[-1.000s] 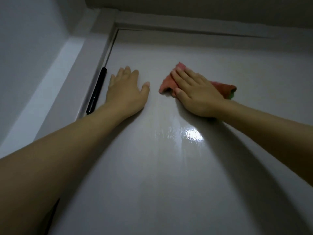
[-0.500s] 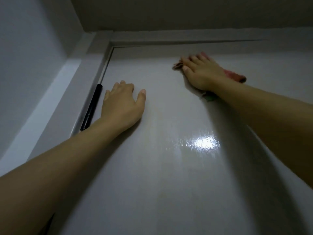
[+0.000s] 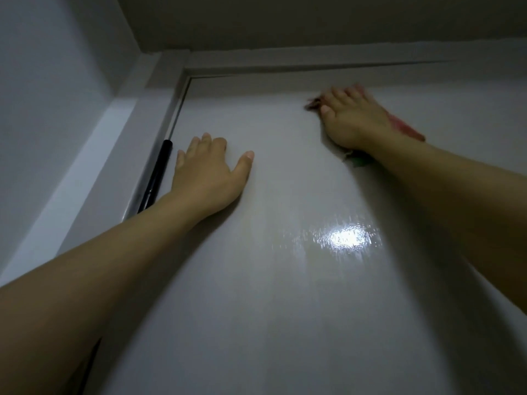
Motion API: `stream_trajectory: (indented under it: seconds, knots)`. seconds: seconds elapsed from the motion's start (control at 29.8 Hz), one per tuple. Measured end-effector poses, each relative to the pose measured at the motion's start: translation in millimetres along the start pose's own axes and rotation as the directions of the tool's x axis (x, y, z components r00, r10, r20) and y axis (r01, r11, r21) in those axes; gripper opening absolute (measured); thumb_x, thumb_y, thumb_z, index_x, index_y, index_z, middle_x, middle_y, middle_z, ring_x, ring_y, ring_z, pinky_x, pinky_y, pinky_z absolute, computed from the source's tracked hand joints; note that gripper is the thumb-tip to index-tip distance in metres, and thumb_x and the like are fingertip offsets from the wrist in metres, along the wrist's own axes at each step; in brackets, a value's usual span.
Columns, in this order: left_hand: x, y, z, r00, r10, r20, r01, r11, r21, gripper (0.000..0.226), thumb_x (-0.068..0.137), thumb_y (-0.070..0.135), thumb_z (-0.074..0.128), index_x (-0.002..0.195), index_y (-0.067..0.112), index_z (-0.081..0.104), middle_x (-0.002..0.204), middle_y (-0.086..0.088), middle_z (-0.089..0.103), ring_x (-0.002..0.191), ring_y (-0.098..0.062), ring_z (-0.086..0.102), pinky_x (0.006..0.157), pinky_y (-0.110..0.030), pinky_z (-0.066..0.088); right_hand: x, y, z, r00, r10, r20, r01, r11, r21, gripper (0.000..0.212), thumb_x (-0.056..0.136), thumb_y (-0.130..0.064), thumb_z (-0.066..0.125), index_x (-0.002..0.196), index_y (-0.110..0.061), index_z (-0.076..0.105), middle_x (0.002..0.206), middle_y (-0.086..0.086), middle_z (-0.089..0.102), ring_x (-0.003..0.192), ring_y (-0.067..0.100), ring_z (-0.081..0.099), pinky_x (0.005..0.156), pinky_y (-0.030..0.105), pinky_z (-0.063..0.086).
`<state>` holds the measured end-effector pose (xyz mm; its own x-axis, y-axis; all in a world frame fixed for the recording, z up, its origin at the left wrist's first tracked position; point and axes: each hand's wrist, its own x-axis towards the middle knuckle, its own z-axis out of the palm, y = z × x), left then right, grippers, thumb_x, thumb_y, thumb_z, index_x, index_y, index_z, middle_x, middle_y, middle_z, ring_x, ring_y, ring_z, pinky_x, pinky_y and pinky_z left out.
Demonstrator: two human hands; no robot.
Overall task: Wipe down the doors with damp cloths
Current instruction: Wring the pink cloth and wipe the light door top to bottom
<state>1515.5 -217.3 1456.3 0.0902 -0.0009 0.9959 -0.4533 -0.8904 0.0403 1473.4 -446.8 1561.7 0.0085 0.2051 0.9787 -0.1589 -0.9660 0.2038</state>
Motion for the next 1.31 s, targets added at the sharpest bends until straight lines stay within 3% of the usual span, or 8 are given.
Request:
stream_trajectory:
  seconds: [0.13,0.3,0.37,0.54,0.77,0.97,1.18,1.31]
  knots:
    - [0,0,1,1.0,-0.004,-0.007,0.004,1.0,-0.009,0.071,0.095,0.058,0.027,0.146,0.009,0.028,0.152,-0.014,0.028,0.142,-0.03,0.02,0.115,-0.05,0.015,-53,-3,10,0.944,-0.328,-0.042,0.33,0.938,0.104,0.056,0.1,-0.045,0.013,0.152,-0.026,0.006,0.159,-0.006,0.009,0.146,0.013,0.005,0.115,0.027,-0.002]
    - [2,12,3,0.996,-0.079,-0.031,0.079,0.997,0.019,0.072,0.096,0.057,0.025,0.143,0.004,0.032,0.152,-0.018,0.027,0.143,-0.03,0.017,0.118,-0.05,0.004,-16,60,-7,0.996,0.089,0.028,-0.091,0.994,0.054,0.054,0.103,-0.033,0.019,0.151,-0.009,0.015,0.158,0.009,0.015,0.145,0.023,0.011,0.119,0.035,0.003]
    - [1,29,9,0.996,-0.07,-0.063,0.071,0.997,0.02,0.068,0.097,0.053,0.024,0.147,0.007,0.026,0.157,-0.017,0.016,0.146,-0.027,0.006,0.118,-0.047,-0.006,-24,47,-6,0.995,0.095,0.008,-0.096,0.995,0.027,0.054,0.102,-0.033,0.017,0.151,-0.01,0.014,0.159,0.007,0.012,0.146,0.022,0.009,0.119,0.037,0.001]
    - [-3,96,29,0.987,0.146,-0.063,-0.145,0.989,0.017,0.057,0.099,0.044,0.026,0.151,0.021,0.019,0.16,-0.007,0.011,0.147,-0.021,0.005,0.117,-0.044,-0.008,-86,35,6,0.948,-0.316,-0.029,0.318,0.945,0.082,0.055,0.098,-0.046,0.007,0.151,-0.031,0.006,0.159,-0.006,0.005,0.146,0.012,0.002,0.117,0.032,-0.003]
    - [-3,135,30,0.992,0.122,-0.042,-0.122,0.992,-0.003,0.056,0.097,0.053,0.028,0.145,0.026,0.035,0.154,-0.011,0.028,0.142,-0.029,0.02,0.117,-0.047,0.014,-42,111,-9,0.99,0.138,-0.007,-0.138,0.99,0.006,0.052,0.102,-0.032,0.016,0.151,-0.014,0.015,0.159,0.006,0.014,0.145,0.022,0.011,0.119,0.037,0.001]
    - [-2,141,31,0.995,0.102,-0.013,-0.101,0.99,0.095,0.062,0.095,0.058,0.028,0.146,0.023,0.033,0.15,-0.012,0.034,0.138,-0.032,0.027,0.113,-0.051,0.021,-96,110,-2,0.96,-0.277,-0.034,0.279,0.955,0.098,0.059,0.095,-0.045,0.007,0.152,-0.026,0.011,0.159,-0.005,0.009,0.146,0.013,0.005,0.116,0.03,-0.003]
    - [-2,143,33,0.996,0.084,-0.015,-0.082,0.992,0.093,0.068,0.092,0.064,0.029,0.146,0.024,0.032,0.152,-0.01,0.03,0.141,-0.03,0.024,0.115,-0.05,0.018,-46,145,-12,0.983,0.181,0.014,-0.181,0.983,0.015,0.053,0.102,-0.034,0.013,0.152,-0.017,0.011,0.16,0.003,0.008,0.146,0.021,0.005,0.119,0.039,0.001]
    - [-1,146,30,0.997,0.073,-0.018,-0.07,0.992,0.1,0.07,0.09,0.067,0.029,0.144,0.023,0.035,0.149,-0.01,0.036,0.138,-0.03,0.03,0.113,-0.052,0.022,-86,127,1,0.975,-0.223,-0.019,0.223,0.972,0.077,0.051,0.102,-0.038,0.012,0.152,-0.026,0.008,0.159,-0.005,0.006,0.146,0.014,0.003,0.118,0.033,-0.002]
